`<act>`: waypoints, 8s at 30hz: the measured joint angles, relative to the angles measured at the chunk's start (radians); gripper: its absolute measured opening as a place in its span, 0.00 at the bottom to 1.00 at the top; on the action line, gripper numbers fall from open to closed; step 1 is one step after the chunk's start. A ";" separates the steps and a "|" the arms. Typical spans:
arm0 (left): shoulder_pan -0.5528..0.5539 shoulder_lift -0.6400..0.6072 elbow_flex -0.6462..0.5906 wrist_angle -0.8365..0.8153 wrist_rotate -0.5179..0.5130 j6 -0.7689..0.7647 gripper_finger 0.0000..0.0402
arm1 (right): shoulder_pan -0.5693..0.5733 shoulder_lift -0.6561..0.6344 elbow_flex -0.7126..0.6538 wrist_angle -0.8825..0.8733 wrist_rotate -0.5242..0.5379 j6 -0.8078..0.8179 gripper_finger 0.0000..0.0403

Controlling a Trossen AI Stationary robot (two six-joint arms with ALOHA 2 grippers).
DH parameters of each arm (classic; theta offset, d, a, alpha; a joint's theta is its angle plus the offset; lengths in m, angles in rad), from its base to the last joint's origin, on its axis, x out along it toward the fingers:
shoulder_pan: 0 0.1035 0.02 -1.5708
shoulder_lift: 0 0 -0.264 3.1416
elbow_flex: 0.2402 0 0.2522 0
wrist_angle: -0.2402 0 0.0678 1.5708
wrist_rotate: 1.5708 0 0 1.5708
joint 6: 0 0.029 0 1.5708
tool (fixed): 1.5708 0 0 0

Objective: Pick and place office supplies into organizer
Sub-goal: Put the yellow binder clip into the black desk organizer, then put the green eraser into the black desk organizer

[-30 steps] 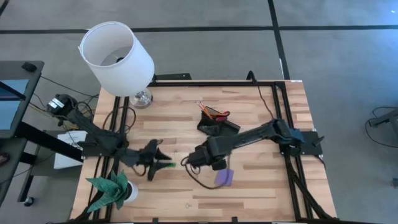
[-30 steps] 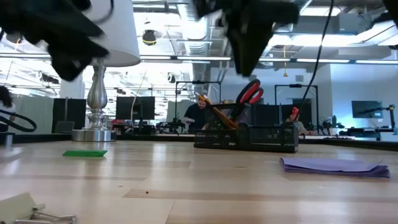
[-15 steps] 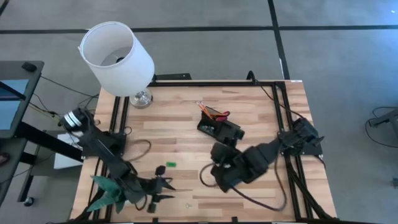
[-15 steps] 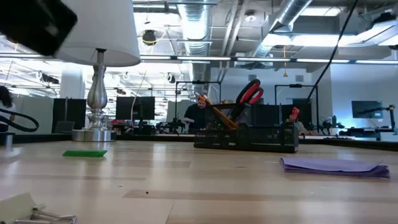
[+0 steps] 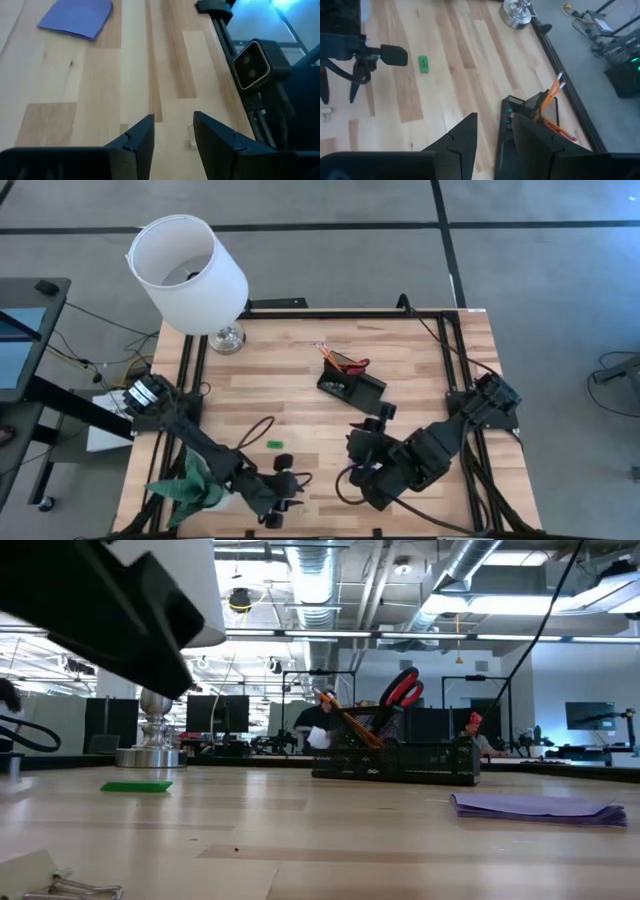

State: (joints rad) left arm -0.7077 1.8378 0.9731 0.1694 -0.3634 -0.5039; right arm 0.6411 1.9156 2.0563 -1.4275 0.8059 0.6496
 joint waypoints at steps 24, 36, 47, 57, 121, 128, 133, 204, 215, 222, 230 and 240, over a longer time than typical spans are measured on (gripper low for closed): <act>-0.003 0.032 0.061 -0.123 0.083 -0.138 0.49 | -0.022 0.001 0.000 -0.010 -0.023 -0.126 0.30; -0.009 0.140 0.080 -0.065 0.110 -0.170 0.49 | -0.022 0.001 0.000 -0.020 -0.024 -0.127 0.30; -0.046 0.171 0.081 -0.014 0.060 -0.186 0.49 | -0.036 0.001 0.000 -0.035 -0.025 -0.129 0.30; -0.050 0.235 0.085 0.047 0.004 -0.213 0.49 | -0.042 0.001 0.001 -0.038 -0.054 -0.136 0.30; 0.378 0.071 0.078 -0.114 -0.396 -0.017 0.08 | -0.042 0.001 0.001 -0.049 -0.074 -0.135 0.30; 0.514 0.071 0.078 -0.048 -0.400 0.106 0.09 | -0.046 0.001 0.001 -0.091 -0.072 -0.135 0.30; 0.585 0.071 0.078 -0.020 -0.263 0.124 0.09 | -0.057 0.001 0.001 -0.091 -0.067 -0.135 0.30; 0.329 -0.292 0.080 -0.926 0.142 0.165 0.31 | 0.001 -0.130 -0.220 -0.134 0.002 0.056 0.30; 0.293 -0.046 0.083 -0.926 0.178 0.151 0.31 | -0.008 -0.130 -0.267 -0.077 -0.048 0.059 0.30; 0.292 0.005 0.086 -0.931 0.203 0.152 0.31 | -0.011 -0.130 -0.267 -0.078 -0.050 0.057 0.30; 0.293 0.006 0.084 -0.908 0.226 0.134 0.31 | -0.015 -0.130 -0.267 -0.078 -0.050 0.050 0.30; 0.293 0.007 0.081 -0.890 0.216 0.162 0.31 | -0.015 -0.130 -0.267 -0.078 -0.050 0.049 0.30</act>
State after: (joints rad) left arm -0.4145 1.8450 1.0546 -0.7209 -0.1470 -0.3417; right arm 0.6258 1.7855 1.7893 -1.5059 0.7563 0.6983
